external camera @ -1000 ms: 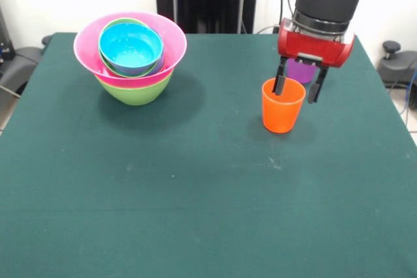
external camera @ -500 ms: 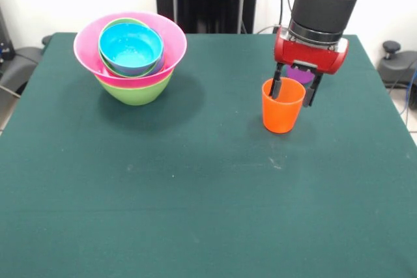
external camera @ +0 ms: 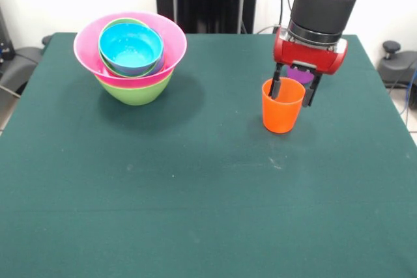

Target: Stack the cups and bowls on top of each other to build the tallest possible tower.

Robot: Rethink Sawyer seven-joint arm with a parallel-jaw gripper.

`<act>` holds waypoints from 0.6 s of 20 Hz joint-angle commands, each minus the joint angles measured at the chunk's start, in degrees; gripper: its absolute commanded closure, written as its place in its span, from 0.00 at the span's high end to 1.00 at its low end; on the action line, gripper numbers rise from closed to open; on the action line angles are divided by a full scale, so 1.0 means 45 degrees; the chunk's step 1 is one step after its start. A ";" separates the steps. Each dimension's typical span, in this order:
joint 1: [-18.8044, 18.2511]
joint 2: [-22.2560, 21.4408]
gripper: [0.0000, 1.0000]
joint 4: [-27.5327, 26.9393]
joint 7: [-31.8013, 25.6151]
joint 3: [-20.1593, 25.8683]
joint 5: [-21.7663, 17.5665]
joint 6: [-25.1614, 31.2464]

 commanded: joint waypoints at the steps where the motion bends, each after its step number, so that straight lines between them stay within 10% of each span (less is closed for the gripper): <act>1: -0.0164 0.0353 1.00 0.0470 0.1594 0.0824 0.0242 -0.0709; 12: 0.0576 0.0439 1.00 0.0552 0.2720 -0.0368 0.0361 -0.1671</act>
